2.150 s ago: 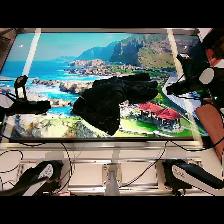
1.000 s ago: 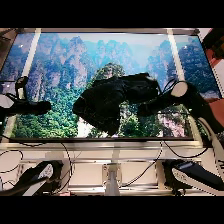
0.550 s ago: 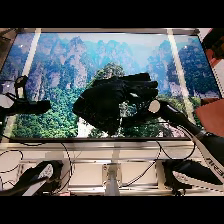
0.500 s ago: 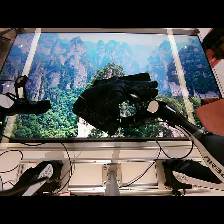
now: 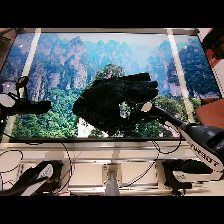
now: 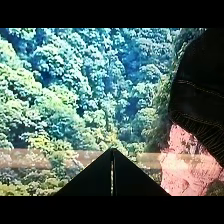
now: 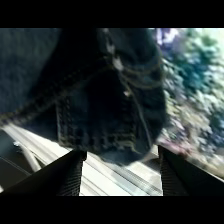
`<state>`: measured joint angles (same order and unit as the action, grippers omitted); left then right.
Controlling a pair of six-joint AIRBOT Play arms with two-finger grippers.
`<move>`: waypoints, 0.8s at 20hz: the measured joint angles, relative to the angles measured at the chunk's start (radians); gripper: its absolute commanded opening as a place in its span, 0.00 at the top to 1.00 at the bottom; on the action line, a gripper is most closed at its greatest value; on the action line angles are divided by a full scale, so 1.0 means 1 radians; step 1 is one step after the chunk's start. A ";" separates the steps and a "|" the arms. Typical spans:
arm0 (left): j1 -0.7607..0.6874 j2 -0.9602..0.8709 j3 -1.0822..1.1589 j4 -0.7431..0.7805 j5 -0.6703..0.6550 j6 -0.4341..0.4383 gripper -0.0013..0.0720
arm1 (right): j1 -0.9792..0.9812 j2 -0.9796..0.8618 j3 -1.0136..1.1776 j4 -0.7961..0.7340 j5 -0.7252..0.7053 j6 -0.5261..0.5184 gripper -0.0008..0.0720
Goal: Fold the clothes and pants, and hang the long-sleeved shirts on hangers.
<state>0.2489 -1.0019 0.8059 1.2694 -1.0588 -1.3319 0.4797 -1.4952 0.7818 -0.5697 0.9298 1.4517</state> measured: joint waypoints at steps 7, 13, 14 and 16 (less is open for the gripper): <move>0.000 -0.002 0.000 0.000 0.000 0.000 0.93 | 0.047 -0.024 0.000 0.090 -0.053 -0.006 0.56; 0.000 -0.002 0.000 0.000 0.000 0.000 0.93 | 0.086 -0.009 0.073 0.114 -0.117 -0.037 0.91; 0.000 -0.002 0.000 0.000 0.000 0.000 0.93 | 0.087 0.004 0.102 0.111 -0.121 -0.060 0.91; 0.000 -0.002 0.000 0.000 0.000 0.000 0.93 | 0.079 0.045 0.185 0.079 -0.127 -0.104 0.91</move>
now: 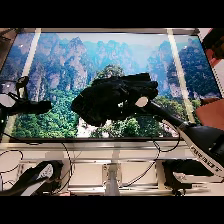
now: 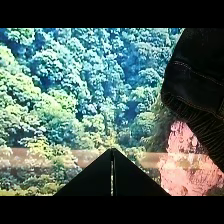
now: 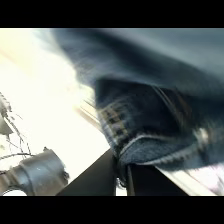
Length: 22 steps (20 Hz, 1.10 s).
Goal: Fold the clothes and pants, and hang the long-sleeved shirts on hangers.
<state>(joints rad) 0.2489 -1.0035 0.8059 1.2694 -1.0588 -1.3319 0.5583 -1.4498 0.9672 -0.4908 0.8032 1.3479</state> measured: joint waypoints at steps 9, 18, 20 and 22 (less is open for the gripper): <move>0.000 0.000 0.000 -0.142 0.000 0.061 0.49 | -0.227 0.248 0.398 -0.322 -0.173 0.008 0.91; -0.167 -0.006 0.000 -0.537 -0.011 0.294 0.47 | -0.583 0.340 0.480 -0.375 -0.441 0.108 0.91; -0.271 -0.021 0.000 -0.560 0.010 0.311 0.47 | -0.670 0.343 0.482 -0.376 -0.485 0.150 0.91; -0.393 -0.045 0.000 -0.573 0.070 0.318 0.47 | -0.753 0.344 0.483 -0.378 -0.514 0.191 0.91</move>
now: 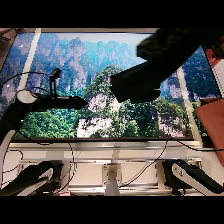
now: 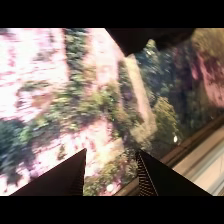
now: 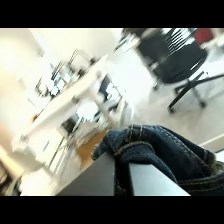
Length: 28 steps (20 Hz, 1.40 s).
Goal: Fold the clothes and pants, and hang the long-sleeved shirts on hangers.
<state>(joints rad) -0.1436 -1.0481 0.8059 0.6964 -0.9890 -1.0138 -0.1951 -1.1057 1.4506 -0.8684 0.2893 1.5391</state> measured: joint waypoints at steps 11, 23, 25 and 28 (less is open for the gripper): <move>-0.638 -0.393 0.104 -0.550 0.687 -0.003 0.29 | -0.145 -0.004 0.001 -0.020 0.045 0.051 0.91; -0.740 -0.930 0.703 -0.672 0.740 -0.068 0.29 | -0.149 -0.005 0.001 -0.037 0.095 0.012 0.91; -0.741 -0.986 0.755 -0.673 0.744 -0.124 0.29 | -0.149 -0.005 0.001 -0.037 0.096 0.011 0.91; -0.741 -1.032 0.805 -0.677 0.745 -0.202 0.29 | -0.149 -0.005 0.001 -0.037 0.097 0.010 0.91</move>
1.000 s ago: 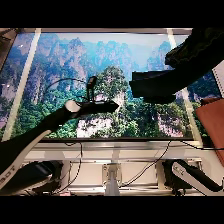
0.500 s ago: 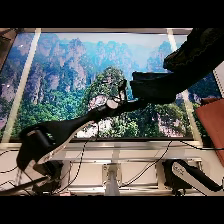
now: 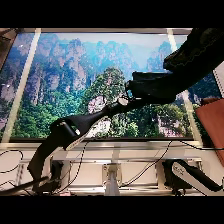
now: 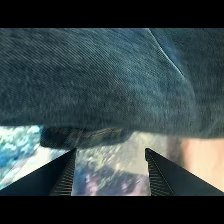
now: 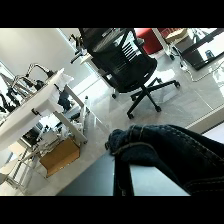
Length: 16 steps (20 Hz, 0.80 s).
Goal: Fold the clothes and pants, and hang the long-sleeved shirts on hangers.
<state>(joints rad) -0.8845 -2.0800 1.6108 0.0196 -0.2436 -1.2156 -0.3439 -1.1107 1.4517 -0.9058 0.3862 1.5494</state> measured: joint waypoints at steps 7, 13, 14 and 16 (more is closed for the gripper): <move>0.003 -0.034 0.029 -0.005 -0.009 -0.106 0.31 | 0.000 0.003 0.000 0.001 0.000 0.000 0.91; 0.007 -0.040 0.032 -0.005 -0.070 -0.180 0.31 | 0.000 0.004 0.000 0.005 0.000 0.000 0.91; 0.007 -0.042 0.032 -0.006 -0.069 -0.195 0.31 | 0.000 0.004 0.000 0.005 0.000 0.001 0.91; 0.007 -0.046 0.032 -0.006 -0.058 -0.227 0.31 | 0.000 0.004 0.000 0.005 0.005 0.001 0.91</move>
<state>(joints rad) -0.8772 -2.1262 1.6432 0.0135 -0.3019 -1.4429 -0.3439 -1.1069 1.4517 -0.9005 0.3916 1.5501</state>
